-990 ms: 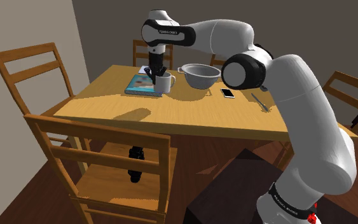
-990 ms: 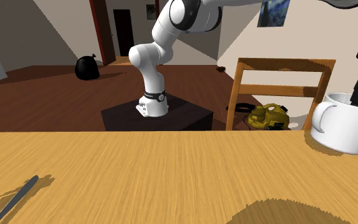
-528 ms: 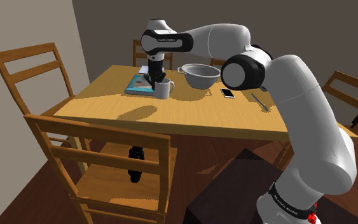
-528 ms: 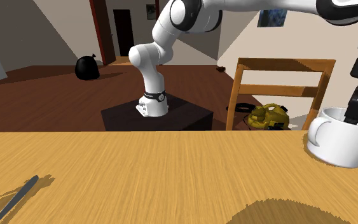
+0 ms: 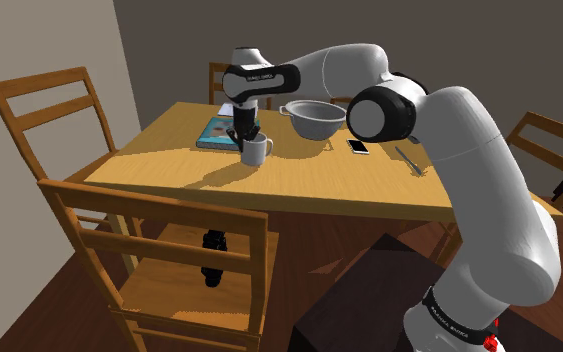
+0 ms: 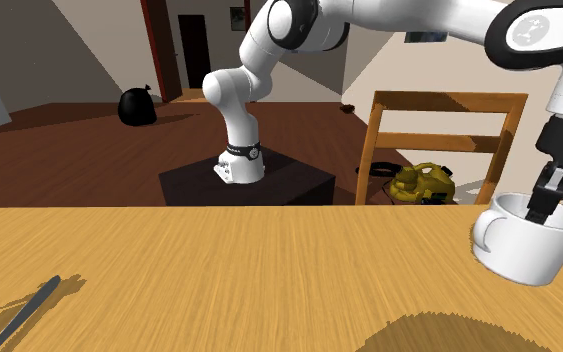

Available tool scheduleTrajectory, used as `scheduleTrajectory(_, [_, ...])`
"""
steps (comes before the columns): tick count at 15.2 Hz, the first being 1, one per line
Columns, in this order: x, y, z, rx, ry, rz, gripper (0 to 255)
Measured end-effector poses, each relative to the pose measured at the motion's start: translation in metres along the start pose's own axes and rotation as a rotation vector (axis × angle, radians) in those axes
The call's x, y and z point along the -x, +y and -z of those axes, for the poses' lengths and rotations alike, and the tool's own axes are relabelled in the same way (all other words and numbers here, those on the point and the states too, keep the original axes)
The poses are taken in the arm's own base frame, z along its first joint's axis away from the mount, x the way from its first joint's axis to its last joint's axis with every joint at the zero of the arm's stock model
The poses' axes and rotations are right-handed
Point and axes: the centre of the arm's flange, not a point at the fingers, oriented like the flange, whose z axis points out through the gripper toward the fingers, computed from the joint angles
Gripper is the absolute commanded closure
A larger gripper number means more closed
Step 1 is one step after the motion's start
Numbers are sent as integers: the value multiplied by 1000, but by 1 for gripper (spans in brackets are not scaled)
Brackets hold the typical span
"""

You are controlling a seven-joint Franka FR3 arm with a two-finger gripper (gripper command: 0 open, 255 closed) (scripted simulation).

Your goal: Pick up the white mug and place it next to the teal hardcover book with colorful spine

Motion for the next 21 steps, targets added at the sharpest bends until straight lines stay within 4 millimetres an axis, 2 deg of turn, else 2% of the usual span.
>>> scheduleTrajectory(7, [1,1,-7,0,0,0,255])
scheduleTrajectory(8, [1,1,-7,0,0,0,0])
scheduleTrajectory(14, [1,1,-6,0,1,0,0])
scheduleTrajectory(18, [-3,0,31,0,3,0,0])
scheduleTrajectory(21, [0,1,42,0,2,0,0])
